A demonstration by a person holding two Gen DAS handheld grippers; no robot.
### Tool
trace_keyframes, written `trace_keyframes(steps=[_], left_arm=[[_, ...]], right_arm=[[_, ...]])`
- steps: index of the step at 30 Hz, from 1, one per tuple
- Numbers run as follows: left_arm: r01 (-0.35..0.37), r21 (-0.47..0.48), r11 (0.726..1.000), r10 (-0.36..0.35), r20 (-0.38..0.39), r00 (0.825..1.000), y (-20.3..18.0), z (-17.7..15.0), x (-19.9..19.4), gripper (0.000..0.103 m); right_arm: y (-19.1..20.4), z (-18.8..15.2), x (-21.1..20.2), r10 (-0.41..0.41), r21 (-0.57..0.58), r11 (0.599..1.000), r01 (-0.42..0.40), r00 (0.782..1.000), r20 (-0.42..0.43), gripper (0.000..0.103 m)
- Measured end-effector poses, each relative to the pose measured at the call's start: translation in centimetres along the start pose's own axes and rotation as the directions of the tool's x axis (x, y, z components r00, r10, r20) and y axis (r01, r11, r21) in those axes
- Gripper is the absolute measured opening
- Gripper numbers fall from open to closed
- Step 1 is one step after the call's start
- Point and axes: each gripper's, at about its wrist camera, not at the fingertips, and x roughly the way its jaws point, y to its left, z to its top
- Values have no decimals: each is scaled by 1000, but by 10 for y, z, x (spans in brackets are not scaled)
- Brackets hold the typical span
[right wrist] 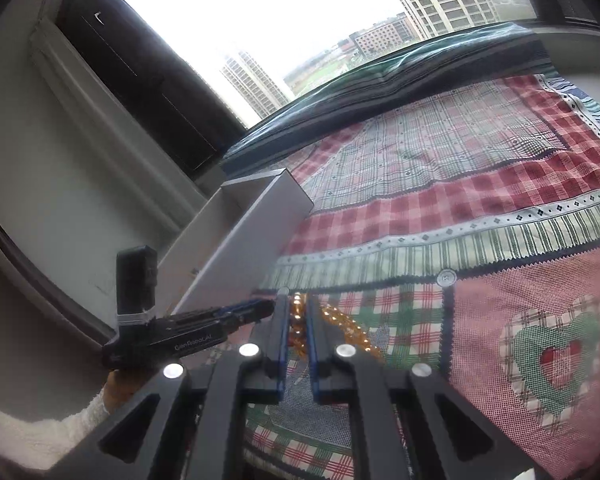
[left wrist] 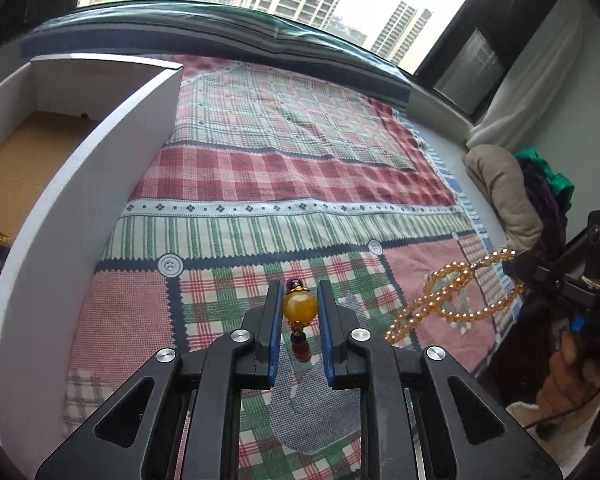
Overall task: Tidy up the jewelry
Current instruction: 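Lift the red bracelet with the left tool while the right tool lifts the amber bracelet, then carry both bracelets into the white box and open both tools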
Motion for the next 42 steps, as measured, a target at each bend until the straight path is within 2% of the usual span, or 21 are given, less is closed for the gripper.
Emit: trace_keyframes(steps=[4,11,16,18,21,24,28,31,33,35,37,38,39,40,42], left_arm=[[66,-57,996,-63,59,996,7,7,-50,15],[99,-142,985,-70,197,978,44,4,-167,15],[54,-222,974,4,252,968,91,2,-236,15],[-22,-248,969,88,260,961,112,0,-250,15],[-106,-290,951,178,235,956,149,-3,-250,15],[-179,-335,925,248,177,952,184,-3,-230,15],[-246,-373,894,302,99,948,218,-6,-187,15],[-314,-364,877,355,52,933,228,-11,-163,16],[-370,-349,861,407,37,913,227,-14,-155,26],[-425,-333,842,463,42,885,222,-16,-154,67],[-482,-310,819,525,69,848,213,-19,-158,86],[-518,-291,804,561,84,824,206,-19,-160,92],[-558,-271,784,599,98,795,199,-19,-163,96],[-600,-257,758,639,107,762,193,-19,-164,101],[-668,-248,702,707,131,694,182,-21,-166,101]], right_arm=[[20,17,1,43,-32,999,-43,999,-1,8],[84,61,12,176,-128,976,-178,984,-21,8],[150,87,38,281,-207,934,-289,957,-69,8],[177,92,55,317,-231,915,-330,944,-93,8],[210,96,90,335,-254,898,-360,932,-135,8],[233,93,133,330,-257,892,-372,924,-194,8],[244,80,200,272,-233,909,-345,916,-295,8],[245,62,247,221,-213,924,-318,897,-382,8],[244,48,274,163,-231,931,-282,889,-428,11],[243,41,288,110,-261,936,-237,899,-424,11],[246,41,291,51,-304,935,-180,921,-385,14],[248,43,288,37,-320,933,-163,930,-365,16],[249,44,285,29,-333,930,-153,936,-350,28],[251,46,279,17,-351,926,-141,942,-334,47],[256,44,271,-28,-400,911,-100,953,-302,63]])
